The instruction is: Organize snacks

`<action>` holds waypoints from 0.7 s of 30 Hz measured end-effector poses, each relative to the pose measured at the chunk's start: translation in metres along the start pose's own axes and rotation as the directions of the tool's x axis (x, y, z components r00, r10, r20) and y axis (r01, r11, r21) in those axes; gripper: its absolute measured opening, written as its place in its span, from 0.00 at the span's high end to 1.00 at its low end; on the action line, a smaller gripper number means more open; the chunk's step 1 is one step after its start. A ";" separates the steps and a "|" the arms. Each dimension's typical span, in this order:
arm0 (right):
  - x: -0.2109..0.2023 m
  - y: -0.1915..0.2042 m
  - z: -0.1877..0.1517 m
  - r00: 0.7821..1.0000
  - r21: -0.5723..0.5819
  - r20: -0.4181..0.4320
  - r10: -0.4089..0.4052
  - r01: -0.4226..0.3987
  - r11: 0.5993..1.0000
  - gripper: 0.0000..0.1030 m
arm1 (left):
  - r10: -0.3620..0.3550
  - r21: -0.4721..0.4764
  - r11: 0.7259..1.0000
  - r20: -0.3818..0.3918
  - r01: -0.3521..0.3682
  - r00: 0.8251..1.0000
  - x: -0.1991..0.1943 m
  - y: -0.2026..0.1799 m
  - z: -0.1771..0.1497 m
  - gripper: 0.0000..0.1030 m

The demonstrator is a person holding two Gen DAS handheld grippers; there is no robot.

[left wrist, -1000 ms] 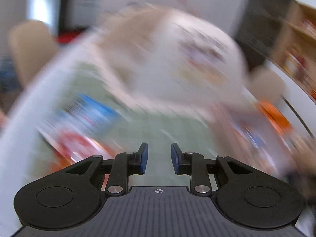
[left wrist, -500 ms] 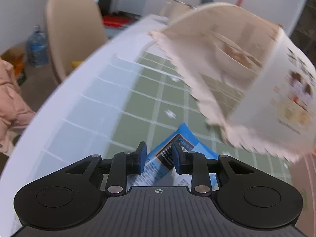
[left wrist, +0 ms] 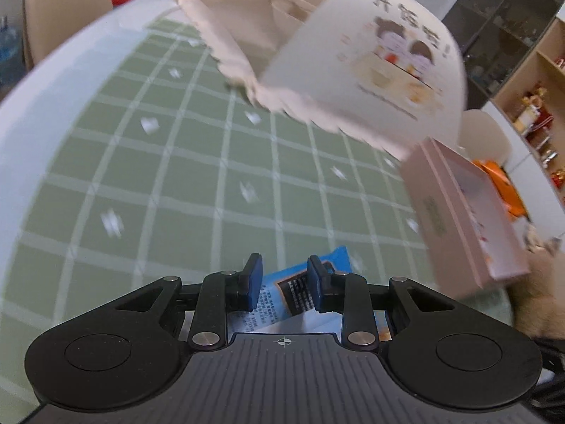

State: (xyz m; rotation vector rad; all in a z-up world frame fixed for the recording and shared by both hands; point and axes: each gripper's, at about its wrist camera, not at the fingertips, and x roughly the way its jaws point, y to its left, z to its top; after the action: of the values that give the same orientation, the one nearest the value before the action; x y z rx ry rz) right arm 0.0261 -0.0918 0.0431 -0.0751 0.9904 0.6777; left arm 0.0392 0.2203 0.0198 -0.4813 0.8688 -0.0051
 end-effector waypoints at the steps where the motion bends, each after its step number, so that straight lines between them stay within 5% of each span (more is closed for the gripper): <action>1: -0.002 0.006 0.001 1.000 -0.019 0.013 -0.010 0.010 1.000 0.41 | -0.010 -0.006 1.000 -0.003 0.010 1.000 -0.004 -0.004 -0.006 0.70; 5: -0.003 0.033 0.001 0.999 -0.089 0.037 0.032 -0.029 0.996 0.37 | -0.013 -0.007 1.000 0.016 0.013 1.000 -0.030 -0.016 -0.018 0.70; 9: 0.008 0.066 -0.006 0.999 -0.183 0.034 0.016 -0.010 0.983 0.34 | 0.057 0.042 0.997 0.074 -0.060 0.996 -0.072 -0.031 -0.026 0.70; 14: 0.015 0.080 -0.015 0.997 -0.274 0.068 -0.049 0.066 0.960 0.36 | 0.037 0.142 0.989 -0.062 -0.028 0.997 -0.087 -0.059 -0.060 0.70; 19: 0.011 0.046 -0.019 0.992 -0.185 0.054 -0.118 0.126 0.975 0.42 | 0.189 0.368 0.917 -0.072 -0.150 0.979 -0.076 -0.092 -0.097 0.69; 21: 0.008 0.031 -0.024 0.986 -0.156 0.049 -0.158 0.164 0.974 0.43 | 0.195 0.360 0.919 -0.066 -0.159 0.979 -0.078 -0.095 -0.100 0.70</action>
State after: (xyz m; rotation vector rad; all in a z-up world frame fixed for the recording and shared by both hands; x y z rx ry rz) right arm -0.0062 -0.0720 0.0311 -0.2803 0.8831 0.6060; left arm -0.0673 0.1107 0.0613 -0.0631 0.9843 -0.0191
